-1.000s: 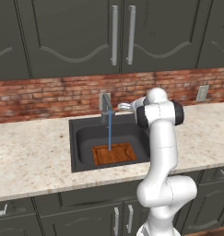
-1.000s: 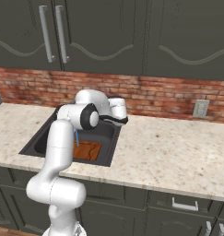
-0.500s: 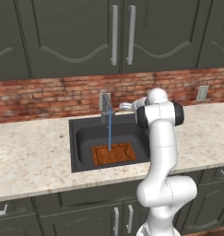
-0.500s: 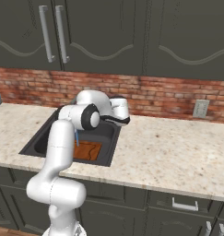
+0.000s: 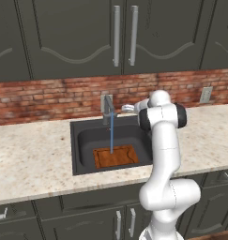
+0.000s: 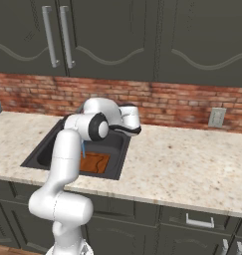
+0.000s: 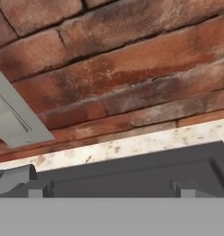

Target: Turn on the sink faucet with hot water and rinse the cutting board for ten seconds, then turn off the faucet. Push the cutting board to reach the water if necessary.

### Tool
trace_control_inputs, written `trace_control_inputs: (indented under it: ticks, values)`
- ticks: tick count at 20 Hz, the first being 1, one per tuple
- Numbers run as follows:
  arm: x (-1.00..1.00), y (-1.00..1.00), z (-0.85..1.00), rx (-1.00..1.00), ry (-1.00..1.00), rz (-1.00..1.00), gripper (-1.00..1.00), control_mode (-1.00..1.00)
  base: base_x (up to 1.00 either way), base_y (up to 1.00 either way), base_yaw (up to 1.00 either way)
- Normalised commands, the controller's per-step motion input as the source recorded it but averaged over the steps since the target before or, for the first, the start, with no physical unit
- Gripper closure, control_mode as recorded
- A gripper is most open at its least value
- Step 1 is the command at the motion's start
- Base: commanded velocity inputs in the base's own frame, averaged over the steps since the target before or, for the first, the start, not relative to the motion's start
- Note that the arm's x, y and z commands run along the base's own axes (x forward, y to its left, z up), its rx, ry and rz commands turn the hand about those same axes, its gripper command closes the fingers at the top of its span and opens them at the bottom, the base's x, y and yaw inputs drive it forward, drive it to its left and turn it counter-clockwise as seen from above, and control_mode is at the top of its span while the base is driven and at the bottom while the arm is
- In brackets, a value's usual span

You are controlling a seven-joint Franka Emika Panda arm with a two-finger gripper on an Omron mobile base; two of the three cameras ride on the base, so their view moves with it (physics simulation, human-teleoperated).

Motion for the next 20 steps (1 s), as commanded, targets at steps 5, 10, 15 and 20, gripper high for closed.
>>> trace_control_inputs:
  ticks: [5, 10, 15, 20]
  values:
    - [0.0, 0.04, -0.06, 0.0, 0.0, 0.0, -1.0, -1.0, 0.0, 0.0, 0.0]
    - [0.0, 0.17, -0.02, 0.0, 0.0, 0.0, -1.0, -1.0, 0.0, 0.0, 0.0]
    - [0.0, 0.21, 0.0, 0.0, 0.0, 0.0, -1.0, -1.0, 0.0, 0.0, 0.0]
    - [0.0, 0.16, -0.01, 0.0, 0.0, 0.0, -1.0, -1.0, 0.0, 0.0, 0.0]
